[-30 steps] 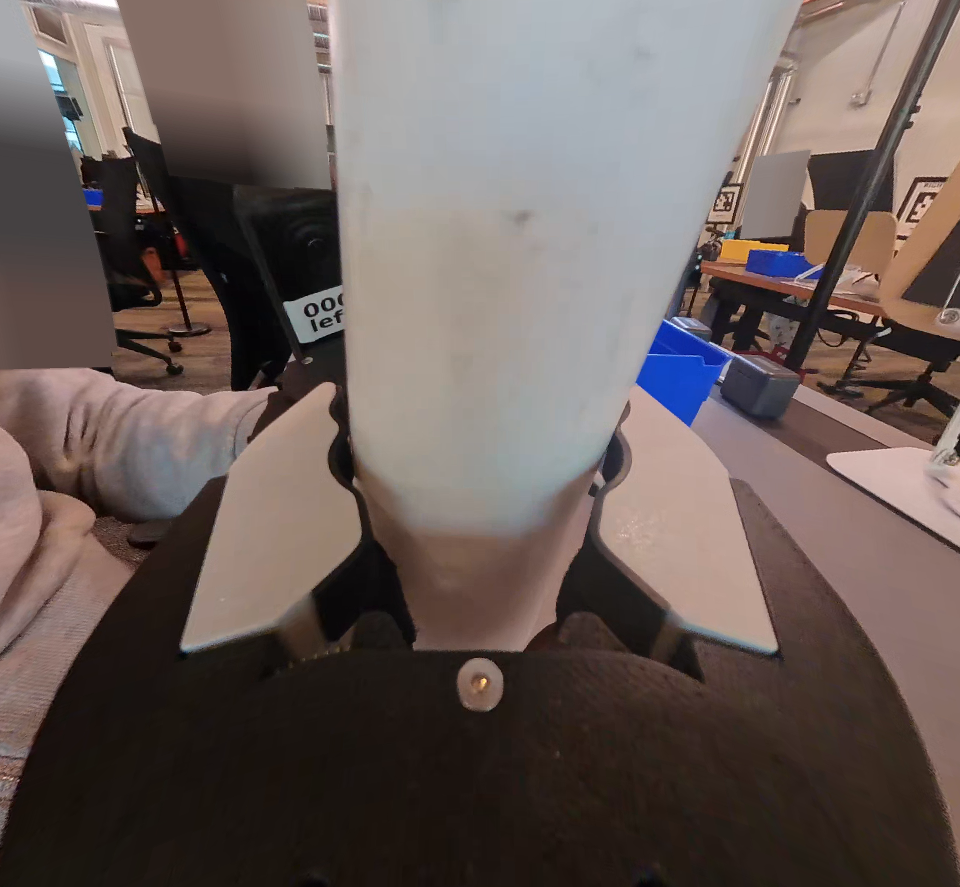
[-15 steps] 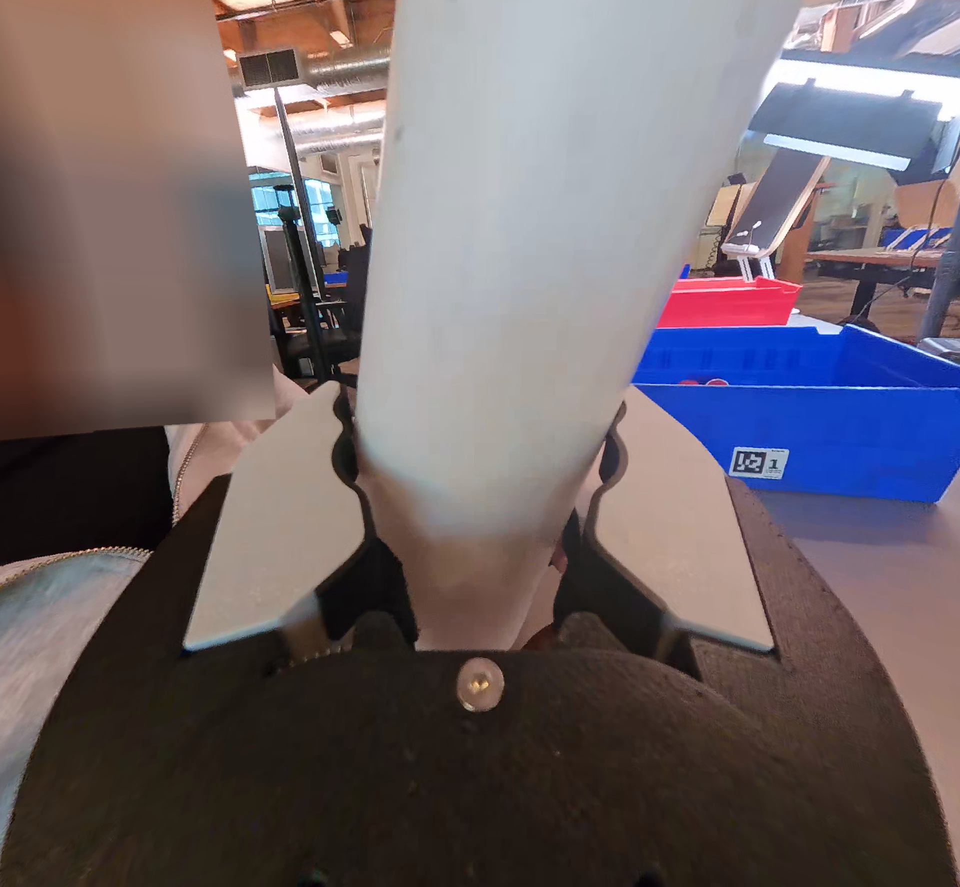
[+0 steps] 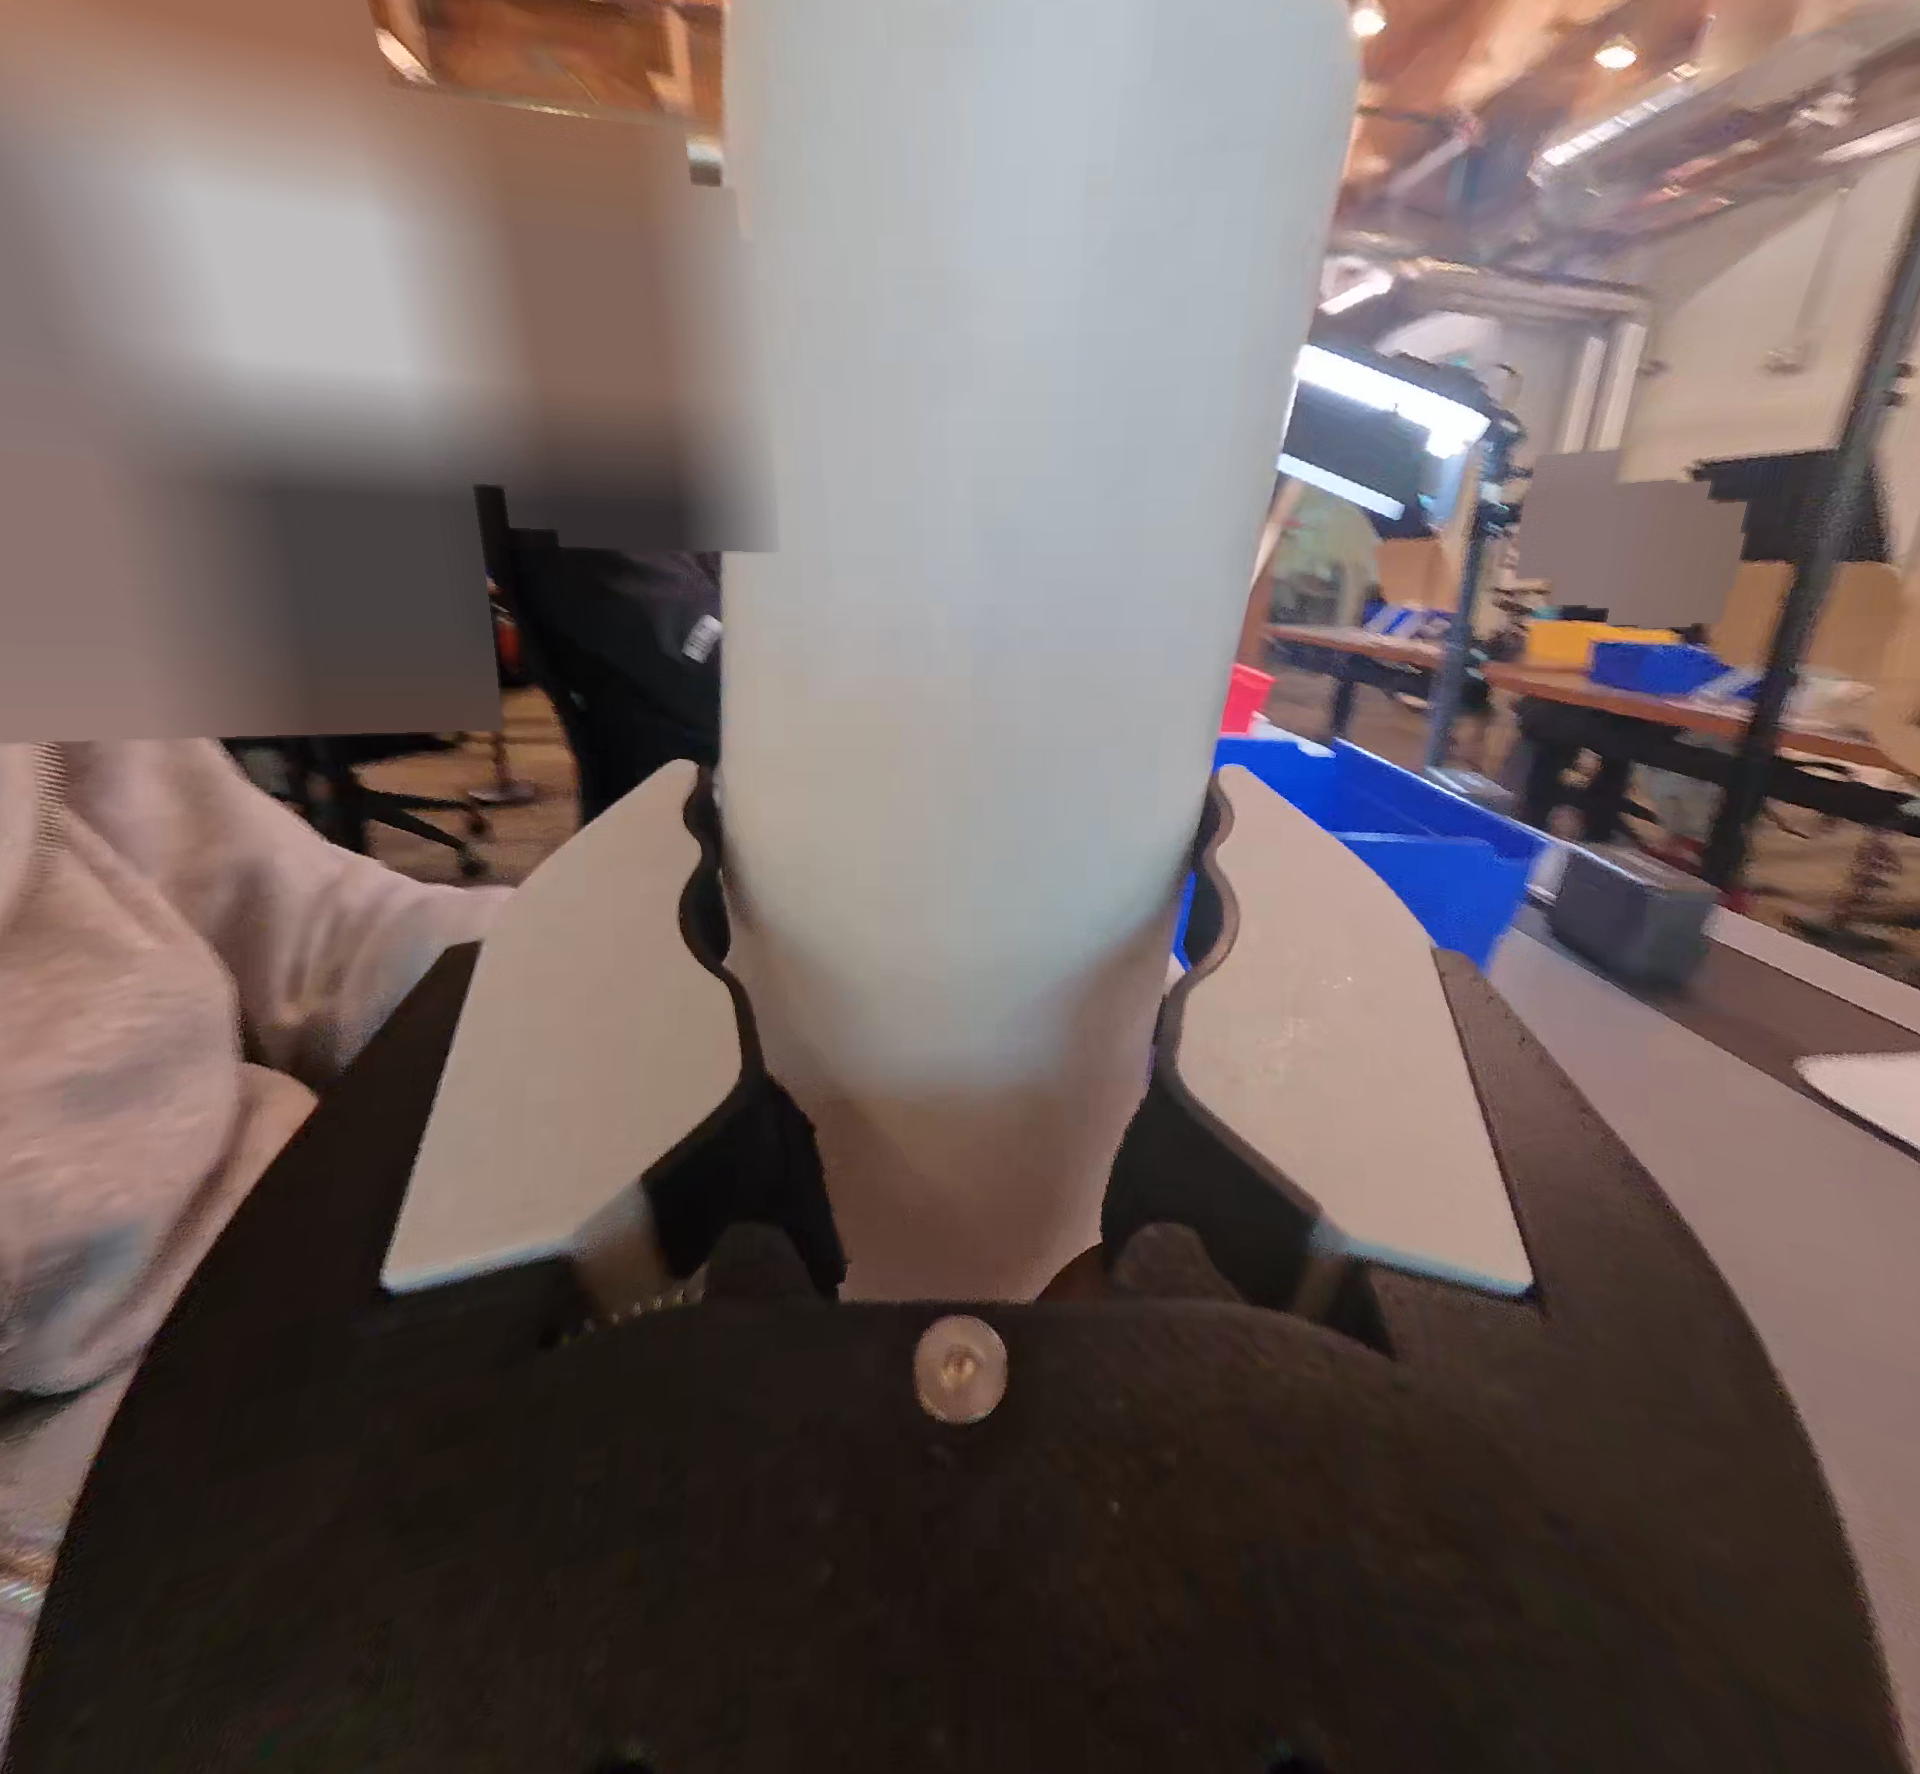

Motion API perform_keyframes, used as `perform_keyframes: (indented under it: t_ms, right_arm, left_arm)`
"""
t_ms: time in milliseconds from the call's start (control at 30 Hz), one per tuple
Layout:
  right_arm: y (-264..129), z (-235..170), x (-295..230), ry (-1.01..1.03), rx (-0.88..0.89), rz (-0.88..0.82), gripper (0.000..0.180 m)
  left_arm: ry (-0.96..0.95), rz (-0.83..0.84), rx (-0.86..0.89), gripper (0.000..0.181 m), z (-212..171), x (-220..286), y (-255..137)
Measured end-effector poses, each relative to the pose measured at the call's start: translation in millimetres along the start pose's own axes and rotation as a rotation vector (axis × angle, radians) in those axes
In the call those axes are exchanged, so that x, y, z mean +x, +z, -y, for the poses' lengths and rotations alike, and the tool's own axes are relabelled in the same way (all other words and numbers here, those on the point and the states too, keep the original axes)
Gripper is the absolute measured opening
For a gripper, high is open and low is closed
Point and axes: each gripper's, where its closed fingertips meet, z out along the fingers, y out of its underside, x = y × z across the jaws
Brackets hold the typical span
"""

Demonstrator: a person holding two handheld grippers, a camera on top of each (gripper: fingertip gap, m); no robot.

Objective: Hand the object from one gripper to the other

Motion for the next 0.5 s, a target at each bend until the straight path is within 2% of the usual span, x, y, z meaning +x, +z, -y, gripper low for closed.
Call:
perform_keyframes:
  t_ms: [67,167,267,367,500]
  right_arm:
    - [-1.6,7.7,-8.6,0.054,0.051,0.081,0.091]
    - [-0.8,5.7,-22.1,0.151,0.037,0.209,0.094]
    - [-0.5,1.3,-24.6,0.204,-0.005,0.238,0.092]
    - [0.2,-4.4,-16.6,0.149,-0.051,0.165,0.091]
    - [-0.6,-6.6,-0.2,-0.004,-0.073,0.004,0.091]
  left_arm:
    - [-0.060,-0.105,0.041,0.087,6.8,12.4,-1.6]
    - [-0.150,-0.242,0.030,0.087,5.4,27.9,-2.0]
    - [-0.191,-0.260,0.017,0.087,3.1,27.8,-1.6]
    - [-0.180,-0.166,0.012,0.088,0.0,15.5,2.3]
    - [0.029,0.059,0.012,0.092,0.8,-7.7,0.5]
